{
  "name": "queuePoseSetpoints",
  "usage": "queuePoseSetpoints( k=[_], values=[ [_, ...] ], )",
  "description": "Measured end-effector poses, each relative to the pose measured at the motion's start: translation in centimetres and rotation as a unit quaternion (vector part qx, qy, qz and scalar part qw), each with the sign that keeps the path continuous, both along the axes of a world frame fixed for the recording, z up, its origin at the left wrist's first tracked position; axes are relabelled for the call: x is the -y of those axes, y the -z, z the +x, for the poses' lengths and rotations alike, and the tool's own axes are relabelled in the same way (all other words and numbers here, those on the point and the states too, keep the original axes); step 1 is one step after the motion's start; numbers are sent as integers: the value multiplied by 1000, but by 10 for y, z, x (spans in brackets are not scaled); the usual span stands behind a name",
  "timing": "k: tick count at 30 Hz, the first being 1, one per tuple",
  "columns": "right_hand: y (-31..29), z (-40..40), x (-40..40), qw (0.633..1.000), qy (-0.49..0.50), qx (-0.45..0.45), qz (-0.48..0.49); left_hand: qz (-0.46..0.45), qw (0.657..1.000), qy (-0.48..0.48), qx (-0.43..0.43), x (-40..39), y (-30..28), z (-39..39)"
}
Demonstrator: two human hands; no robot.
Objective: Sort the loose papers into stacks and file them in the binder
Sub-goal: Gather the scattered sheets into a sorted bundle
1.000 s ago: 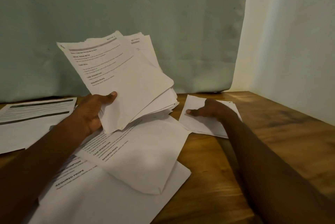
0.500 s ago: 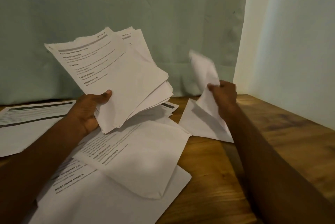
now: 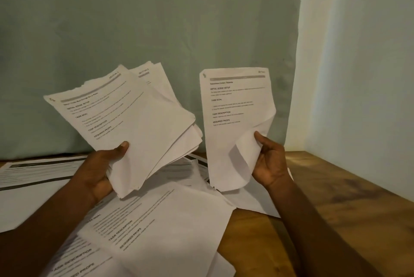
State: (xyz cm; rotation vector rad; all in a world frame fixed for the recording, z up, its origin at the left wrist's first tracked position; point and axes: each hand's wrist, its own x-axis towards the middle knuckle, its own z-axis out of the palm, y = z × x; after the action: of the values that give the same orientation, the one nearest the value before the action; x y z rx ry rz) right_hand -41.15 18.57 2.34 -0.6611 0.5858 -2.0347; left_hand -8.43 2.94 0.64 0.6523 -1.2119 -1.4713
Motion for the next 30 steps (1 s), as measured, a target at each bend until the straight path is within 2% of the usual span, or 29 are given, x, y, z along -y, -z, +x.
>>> queuePoseSetpoints(
  k=[12,18,22,26,30],
  values=[
    [-4,15,7,1000,-1,-18,18,-1,1000,-13,-5,-3,-2,0],
    [-7,22,13,999,29,-36,-26,1,997,20,-77,-9,-3,4],
    [-11,27,14,996,47,-61,-49,2,988,88,-130,-16,-7,3],
    [-13,44,15,995,16,-93,-42,-18,981,144,-127,-22,-9,-5],
    [-17,69,16,990,-48,-119,-55,-4,978,157,-135,-21,-9,-5]
  ],
)
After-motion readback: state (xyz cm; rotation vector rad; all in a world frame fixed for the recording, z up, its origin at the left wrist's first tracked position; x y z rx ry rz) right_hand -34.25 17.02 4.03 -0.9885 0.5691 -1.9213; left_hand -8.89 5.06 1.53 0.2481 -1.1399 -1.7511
